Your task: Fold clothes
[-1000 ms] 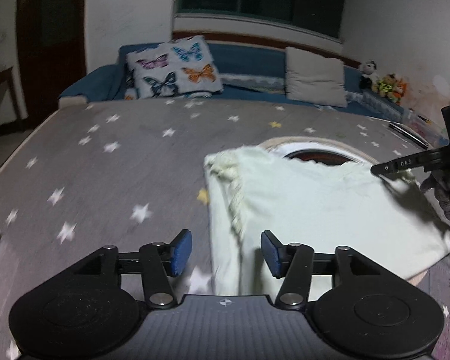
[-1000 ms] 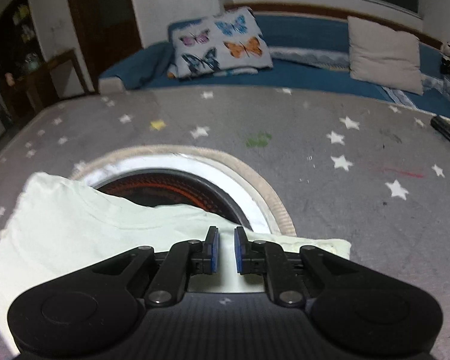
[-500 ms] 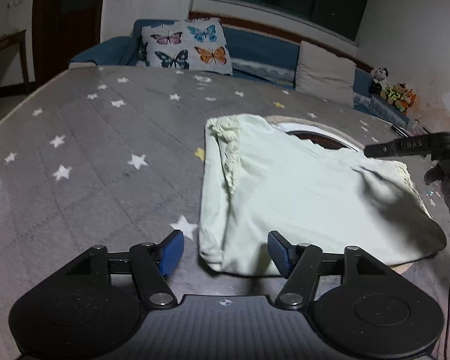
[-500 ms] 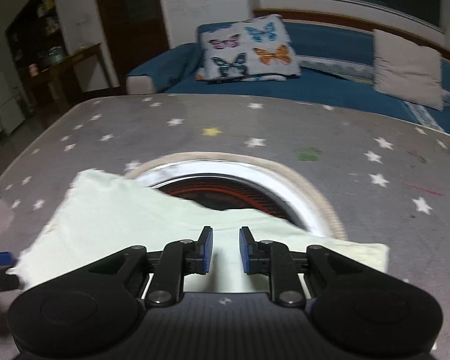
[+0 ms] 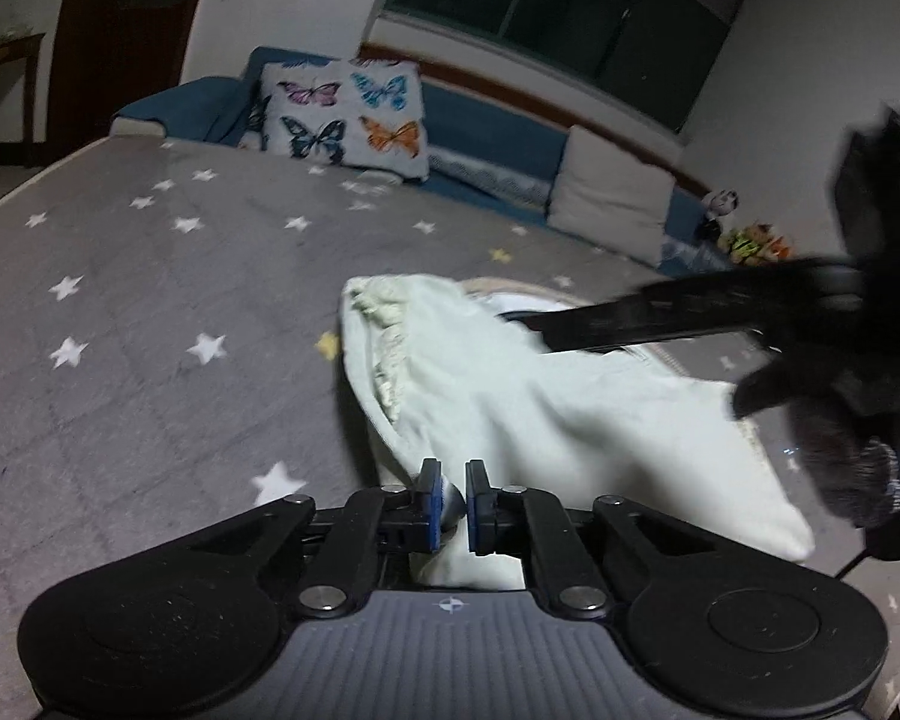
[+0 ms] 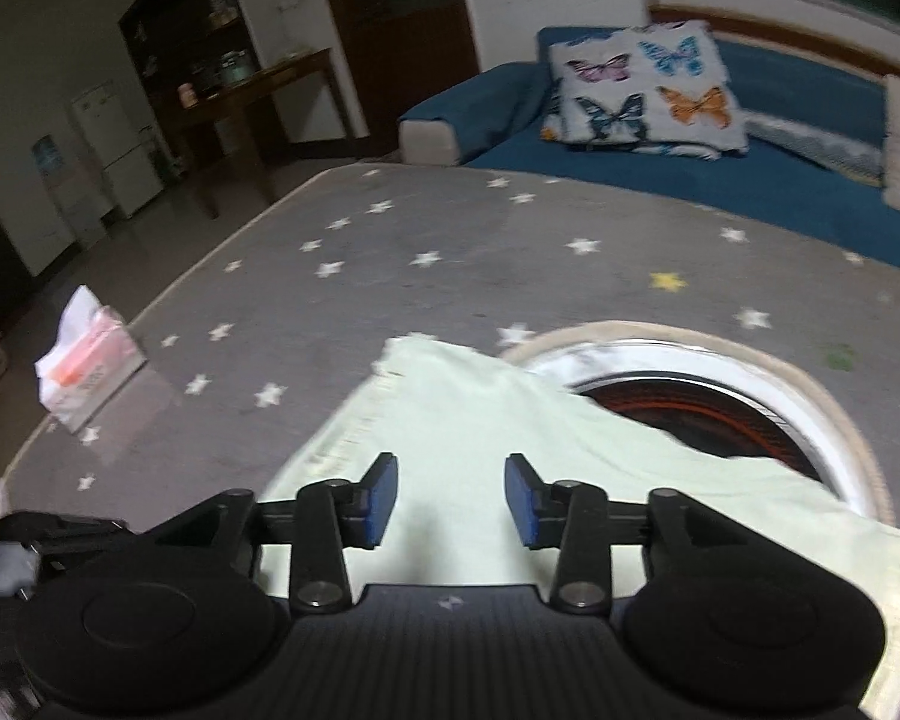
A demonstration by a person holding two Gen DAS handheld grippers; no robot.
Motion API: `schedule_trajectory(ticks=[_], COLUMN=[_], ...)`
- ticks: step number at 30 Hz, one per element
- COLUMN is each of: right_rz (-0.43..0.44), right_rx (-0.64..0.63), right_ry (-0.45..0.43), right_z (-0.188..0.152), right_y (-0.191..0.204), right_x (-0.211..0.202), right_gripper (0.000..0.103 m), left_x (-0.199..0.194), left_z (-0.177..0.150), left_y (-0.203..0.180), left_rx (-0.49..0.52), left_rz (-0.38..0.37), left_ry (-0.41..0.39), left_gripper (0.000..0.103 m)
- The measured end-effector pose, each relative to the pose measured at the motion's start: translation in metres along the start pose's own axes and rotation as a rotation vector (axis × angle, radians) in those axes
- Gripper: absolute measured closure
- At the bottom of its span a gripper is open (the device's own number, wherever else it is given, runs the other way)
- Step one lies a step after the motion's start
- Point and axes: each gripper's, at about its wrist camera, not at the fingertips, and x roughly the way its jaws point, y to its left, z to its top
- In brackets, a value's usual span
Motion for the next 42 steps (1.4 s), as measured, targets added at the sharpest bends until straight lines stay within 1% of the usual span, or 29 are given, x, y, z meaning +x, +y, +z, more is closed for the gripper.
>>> schedule_trajectory(ticks=[2, 3, 4, 6, 9, 11, 14, 15, 17, 18, 19, 20, 21, 22, 23, 24, 25, 27, 29, 31, 34, 37, 38, 40, 42], right_rz=[0.019, 0.019, 0.019, 0.019, 0.019, 0.001, -0.061, -0.09, -0.134, -0.138, -0.134, -0.126, -0.122, -0.122, -0.118, -0.112, -0.103, -0.089, -0.072, -0.059, -0.03, 0.005, 0.014, 0.024, 0.028], right_rx=[-0.013, -0.029, -0.046, -0.08, -0.118, -0.14, -0.172, -0.182, -0.2, -0.203, -0.2, -0.192, -0.186, -0.179, -0.171, -0.161, -0.137, -0.088, -0.032, 0.03, 0.133, 0.254, 0.293, 0.358, 0.404], right_ry=[0.015, 0.024, 0.034, 0.054, 0.109, 0.14, 0.179, 0.19, 0.189, 0.183, 0.176, 0.167, 0.158, 0.136, 0.117, 0.103, 0.083, 0.05, 0.018, -0.012, -0.047, -0.077, -0.087, -0.103, -0.117], right_z=[0.006, 0.008, 0.01, 0.014, 0.018, 0.019, 0.016, 0.015, 0.012, 0.011, 0.009, 0.009, 0.008, 0.009, 0.009, 0.008, 0.008, 0.006, 0.003, -0.002, -0.011, -0.026, -0.031, -0.045, -0.056], right_y=[0.012, 0.018, 0.024, 0.036, 0.051, 0.056, 0.063, 0.065, 0.066, 0.066, 0.065, 0.064, 0.063, 0.061, 0.059, 0.056, 0.05, 0.037, 0.021, 0.001, -0.031, -0.07, -0.084, -0.108, -0.127], right_x=[0.007, 0.012, 0.016, 0.025, 0.043, 0.054, 0.07, 0.074, 0.078, 0.078, 0.076, 0.073, 0.07, 0.065, 0.06, 0.055, 0.048, 0.034, 0.019, 0.003, -0.02, -0.043, -0.05, -0.062, -0.071], right_gripper=[0.06, 0.054, 0.052, 0.051, 0.049, 0.047, 0.047, 0.049, 0.058, 0.07, 0.079, 0.083, 0.088, 0.089, 0.09, 0.091, 0.091, 0.092, 0.092, 0.093, 0.093, 0.094, 0.094, 0.094, 0.094], left_x=[0.0, 0.0, 0.0, 0.001, 0.004, 0.005, 0.006, 0.006, 0.005, 0.004, 0.002, 0.0, -0.003, -0.005, -0.007, -0.009, -0.011, -0.015, -0.016, -0.015, -0.009, -0.003, -0.001, 0.003, 0.01], left_z=[0.001, 0.001, 0.001, 0.001, 0.002, 0.002, 0.001, 0.001, 0.0, 0.001, 0.001, 0.0, 0.0, -0.001, -0.001, -0.002, -0.003, -0.004, -0.004, -0.003, -0.006, -0.01, -0.011, -0.014, -0.016], left_y=[-0.004, -0.006, -0.009, -0.013, -0.018, -0.02, -0.02, -0.021, -0.021, -0.021, -0.021, -0.022, -0.024, -0.026, -0.029, -0.031, -0.035, -0.042, -0.049, -0.057, -0.07, -0.084, -0.089, -0.099, -0.111], left_rx=[-0.008, -0.01, -0.01, -0.008, -0.004, -0.005, -0.007, -0.007, -0.005, -0.004, -0.003, 0.002, 0.01, 0.018, 0.028, 0.038, 0.049, 0.076, 0.091, 0.106, 0.133, 0.161, 0.17, 0.187, 0.207], left_rz=[-0.025, -0.037, -0.048, -0.069, -0.094, -0.103, -0.115, -0.119, -0.126, -0.131, -0.136, -0.141, -0.146, -0.152, -0.157, -0.16, -0.161, -0.171, -0.18, -0.18, -0.176, -0.17, -0.17, -0.169, -0.17], left_ry=[-0.008, -0.012, -0.015, -0.02, -0.018, -0.017, -0.015, -0.014, -0.017, -0.02, -0.024, -0.03, -0.037, -0.044, -0.052, -0.059, -0.064, -0.078, -0.083, -0.081, -0.065, -0.047, -0.042, -0.033, -0.021], left_gripper=[0.096, 0.096, 0.096, 0.096, 0.096, 0.096, 0.096, 0.096, 0.096, 0.095, 0.094, 0.092, 0.09, 0.083, 0.073, 0.068, 0.059, 0.058, 0.049, 0.045, 0.041, 0.039, 0.037, 0.034, 0.034])
